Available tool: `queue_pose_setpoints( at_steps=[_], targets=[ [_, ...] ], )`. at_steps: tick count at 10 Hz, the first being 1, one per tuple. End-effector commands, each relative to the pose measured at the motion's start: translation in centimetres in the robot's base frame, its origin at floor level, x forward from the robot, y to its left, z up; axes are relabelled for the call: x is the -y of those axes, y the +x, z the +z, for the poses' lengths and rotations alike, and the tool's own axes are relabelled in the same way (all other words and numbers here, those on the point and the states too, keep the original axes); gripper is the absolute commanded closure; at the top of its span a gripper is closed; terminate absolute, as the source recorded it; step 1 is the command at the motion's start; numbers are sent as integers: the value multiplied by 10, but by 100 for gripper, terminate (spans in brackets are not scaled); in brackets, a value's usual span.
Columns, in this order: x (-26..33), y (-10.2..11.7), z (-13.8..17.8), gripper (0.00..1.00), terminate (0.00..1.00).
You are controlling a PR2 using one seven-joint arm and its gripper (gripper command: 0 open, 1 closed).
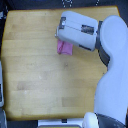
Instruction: Folding a cloth
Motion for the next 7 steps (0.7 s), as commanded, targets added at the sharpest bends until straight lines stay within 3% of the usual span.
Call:
queue_pose_setpoints(
  at_steps=[1,4,7],
  targets=[
    [7,-1,14,0,0],
    [11,5,26,0,0],
    [29,35,89,0,0]
  ],
)
